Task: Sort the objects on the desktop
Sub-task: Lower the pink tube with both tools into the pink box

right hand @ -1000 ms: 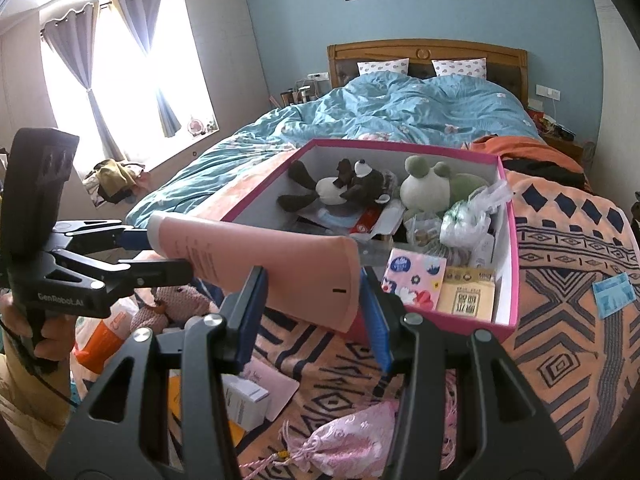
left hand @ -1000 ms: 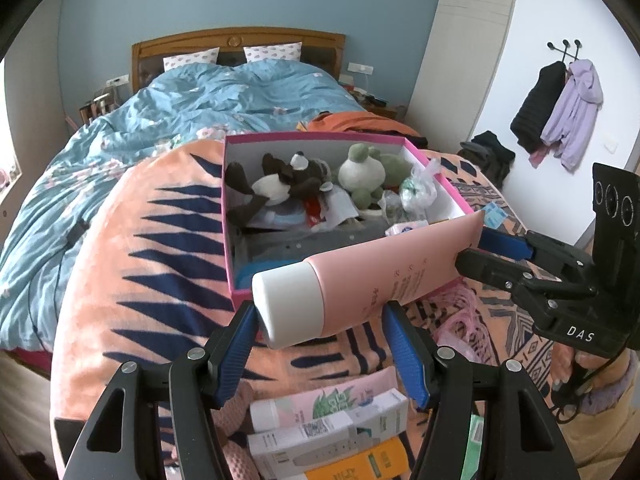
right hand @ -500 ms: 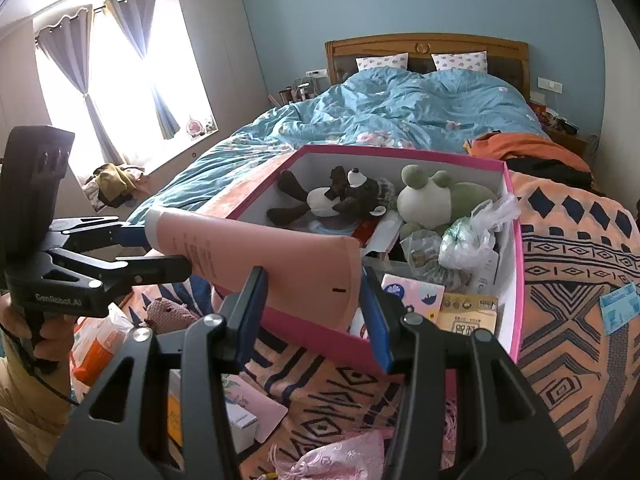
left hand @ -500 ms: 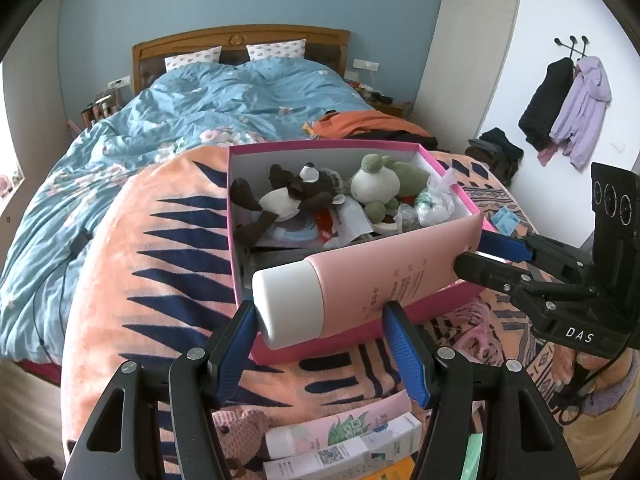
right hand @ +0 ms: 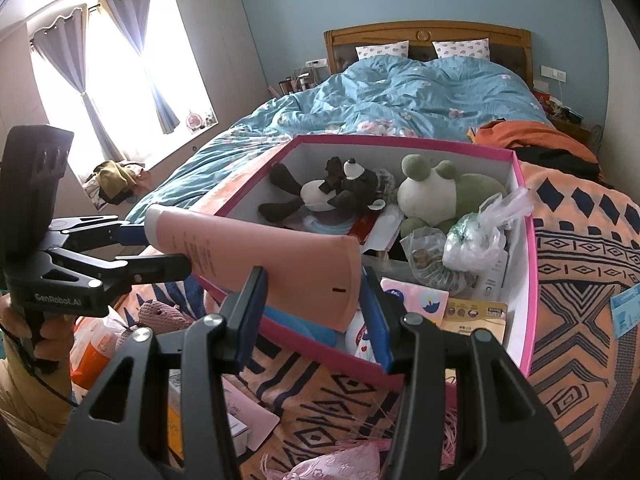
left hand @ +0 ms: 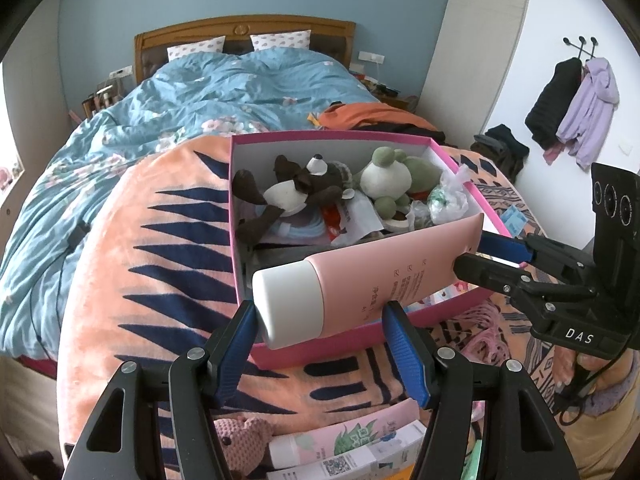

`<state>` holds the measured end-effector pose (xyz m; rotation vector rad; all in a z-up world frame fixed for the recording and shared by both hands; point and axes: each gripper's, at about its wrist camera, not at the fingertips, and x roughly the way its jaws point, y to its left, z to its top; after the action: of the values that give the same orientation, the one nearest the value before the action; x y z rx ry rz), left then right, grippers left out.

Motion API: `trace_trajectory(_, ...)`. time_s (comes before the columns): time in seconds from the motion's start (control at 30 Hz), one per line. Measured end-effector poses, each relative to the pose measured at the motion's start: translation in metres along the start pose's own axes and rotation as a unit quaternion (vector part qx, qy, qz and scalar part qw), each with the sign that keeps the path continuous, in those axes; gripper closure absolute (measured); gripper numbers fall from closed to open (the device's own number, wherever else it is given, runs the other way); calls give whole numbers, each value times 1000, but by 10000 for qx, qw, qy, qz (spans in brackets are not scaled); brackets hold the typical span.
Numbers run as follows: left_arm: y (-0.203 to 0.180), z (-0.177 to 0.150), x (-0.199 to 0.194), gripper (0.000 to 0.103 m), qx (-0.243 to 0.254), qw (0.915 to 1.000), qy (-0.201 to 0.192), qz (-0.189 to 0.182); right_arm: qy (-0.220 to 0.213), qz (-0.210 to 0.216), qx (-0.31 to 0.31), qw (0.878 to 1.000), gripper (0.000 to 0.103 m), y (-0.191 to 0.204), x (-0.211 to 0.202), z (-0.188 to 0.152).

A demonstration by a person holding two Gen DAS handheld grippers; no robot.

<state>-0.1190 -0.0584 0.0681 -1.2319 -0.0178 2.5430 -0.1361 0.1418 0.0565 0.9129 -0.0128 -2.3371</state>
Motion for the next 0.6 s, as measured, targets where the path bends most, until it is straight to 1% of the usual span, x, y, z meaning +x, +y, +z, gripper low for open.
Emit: trace_trajectory(0.6, 5, 1, 6, 38, -43, 9999, 100, 41, 108, -3, -25, 9999, 54, -2, 6, 0)
